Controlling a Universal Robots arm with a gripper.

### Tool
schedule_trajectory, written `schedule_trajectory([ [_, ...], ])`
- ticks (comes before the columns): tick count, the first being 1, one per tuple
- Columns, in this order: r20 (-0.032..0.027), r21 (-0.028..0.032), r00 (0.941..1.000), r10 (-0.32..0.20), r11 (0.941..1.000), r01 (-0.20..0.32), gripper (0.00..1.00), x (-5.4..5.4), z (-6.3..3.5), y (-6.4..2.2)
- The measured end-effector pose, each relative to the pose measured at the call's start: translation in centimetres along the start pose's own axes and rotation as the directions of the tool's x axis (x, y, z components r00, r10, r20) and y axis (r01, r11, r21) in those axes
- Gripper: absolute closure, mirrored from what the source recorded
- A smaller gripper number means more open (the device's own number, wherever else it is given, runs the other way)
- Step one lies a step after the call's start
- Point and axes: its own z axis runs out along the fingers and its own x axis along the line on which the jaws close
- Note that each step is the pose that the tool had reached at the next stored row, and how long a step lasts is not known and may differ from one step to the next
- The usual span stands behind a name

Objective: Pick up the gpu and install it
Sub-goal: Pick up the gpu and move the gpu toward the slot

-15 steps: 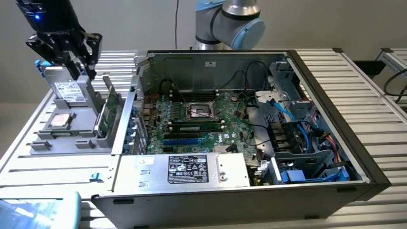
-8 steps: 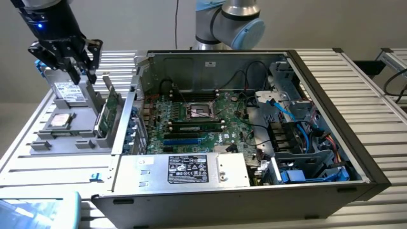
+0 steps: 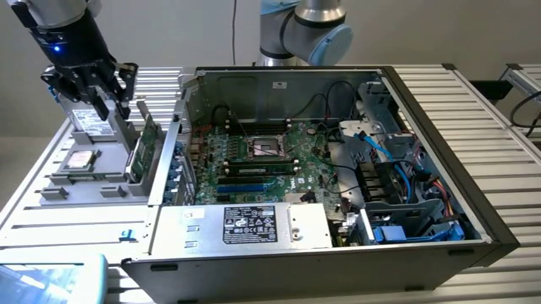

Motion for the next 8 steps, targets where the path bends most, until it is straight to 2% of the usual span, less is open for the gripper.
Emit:
schedule_trajectory([
  [4, -0.0001, -0.0005, 1.0, 0.0, 1.0, 0.0, 0.56, 0.0, 0.68, -0.55],
  [8, 0.0002, -0.0006, 1.0, 0.002, 1.0, -0.002, 0.56, 0.0, 1.4, -0.69],
])
